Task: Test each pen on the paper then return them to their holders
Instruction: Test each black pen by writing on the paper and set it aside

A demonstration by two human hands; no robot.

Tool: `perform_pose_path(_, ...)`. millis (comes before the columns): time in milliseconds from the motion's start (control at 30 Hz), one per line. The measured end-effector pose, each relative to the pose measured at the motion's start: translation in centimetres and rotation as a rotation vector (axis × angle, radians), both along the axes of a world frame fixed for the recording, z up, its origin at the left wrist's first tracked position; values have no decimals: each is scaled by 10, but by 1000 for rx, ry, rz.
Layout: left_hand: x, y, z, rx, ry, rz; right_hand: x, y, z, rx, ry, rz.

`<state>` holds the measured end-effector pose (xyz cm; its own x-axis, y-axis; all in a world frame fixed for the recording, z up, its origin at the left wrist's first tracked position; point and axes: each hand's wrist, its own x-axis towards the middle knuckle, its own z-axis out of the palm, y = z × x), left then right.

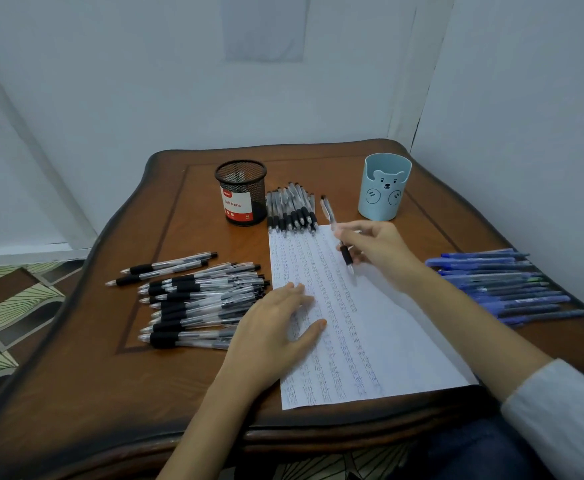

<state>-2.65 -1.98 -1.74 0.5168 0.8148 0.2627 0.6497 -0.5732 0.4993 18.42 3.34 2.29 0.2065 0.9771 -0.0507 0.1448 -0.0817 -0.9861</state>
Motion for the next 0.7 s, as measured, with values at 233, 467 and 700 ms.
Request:
perform_pose_path(233, -1, 2, -1, -2, -28, -15, -9, 73, 18, -10, -197, -23)
perform_pose_path(467, 1, 4, -7, 32, -57, -21, -27, 123, 13, 12, -407, -79)
perform_pose_path(700, 1, 3, -5, 39, -55, -32, -35, 138, 4, 80, -517, -96)
